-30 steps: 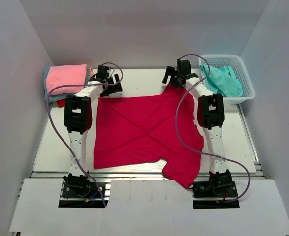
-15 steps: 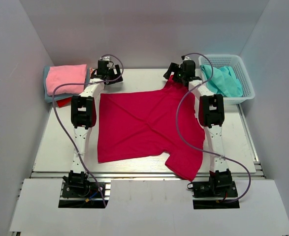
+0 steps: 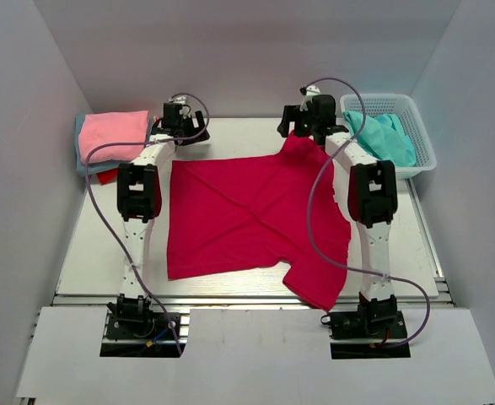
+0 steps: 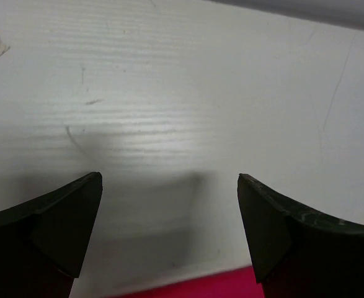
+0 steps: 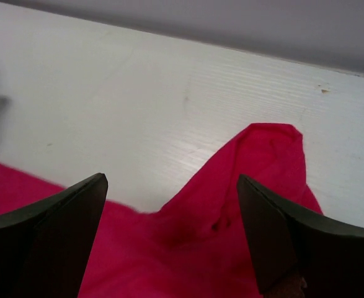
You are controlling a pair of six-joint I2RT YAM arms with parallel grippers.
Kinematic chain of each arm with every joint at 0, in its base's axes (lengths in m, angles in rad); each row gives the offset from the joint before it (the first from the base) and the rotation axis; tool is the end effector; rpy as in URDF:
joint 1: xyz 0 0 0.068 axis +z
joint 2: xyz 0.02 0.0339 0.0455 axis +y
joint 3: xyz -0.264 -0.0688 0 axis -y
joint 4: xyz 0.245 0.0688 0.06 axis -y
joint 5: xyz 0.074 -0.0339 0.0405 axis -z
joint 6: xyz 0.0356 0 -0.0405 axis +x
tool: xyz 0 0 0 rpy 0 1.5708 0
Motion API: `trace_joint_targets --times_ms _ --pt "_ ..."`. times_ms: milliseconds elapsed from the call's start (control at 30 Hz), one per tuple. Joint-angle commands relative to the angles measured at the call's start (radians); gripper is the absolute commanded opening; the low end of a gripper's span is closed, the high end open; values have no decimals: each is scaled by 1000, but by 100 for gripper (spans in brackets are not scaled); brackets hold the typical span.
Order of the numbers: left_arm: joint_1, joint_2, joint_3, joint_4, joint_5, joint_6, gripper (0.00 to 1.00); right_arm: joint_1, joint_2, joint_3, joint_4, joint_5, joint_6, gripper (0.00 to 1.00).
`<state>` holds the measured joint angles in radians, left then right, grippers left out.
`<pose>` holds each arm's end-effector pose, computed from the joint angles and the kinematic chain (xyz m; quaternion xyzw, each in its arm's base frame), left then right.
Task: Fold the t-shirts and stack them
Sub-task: Flatten out the tshirt
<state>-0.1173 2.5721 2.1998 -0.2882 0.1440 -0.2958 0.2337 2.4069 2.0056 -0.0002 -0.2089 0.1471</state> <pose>0.5741 -0.0728 0.1556 -0.0484 0.8951 -0.1532 0.4159 0.5480 0.1380 0.2075 -0.0934 0.8261 0.1893 0.5225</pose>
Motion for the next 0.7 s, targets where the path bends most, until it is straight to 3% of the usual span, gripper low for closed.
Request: trace_joint_targets --times_ms 0,133,267,533,667 --pt "-18 -242 -130 -35 -1 36 100 59 -202 -102 2 45 -87 90" --pt "-27 -398 -392 -11 2 55 100 76 -378 -397 6 183 6 90" --pt "-27 -469 -573 -6 -55 40 100 72 -439 -505 -105 353 137 90" --pt "-27 -397 -594 -123 -139 12 100 58 -385 -515 -225 528 174 90" --pt "-27 -314 -540 -158 -171 21 100 33 -301 -447 -239 500 155 90"
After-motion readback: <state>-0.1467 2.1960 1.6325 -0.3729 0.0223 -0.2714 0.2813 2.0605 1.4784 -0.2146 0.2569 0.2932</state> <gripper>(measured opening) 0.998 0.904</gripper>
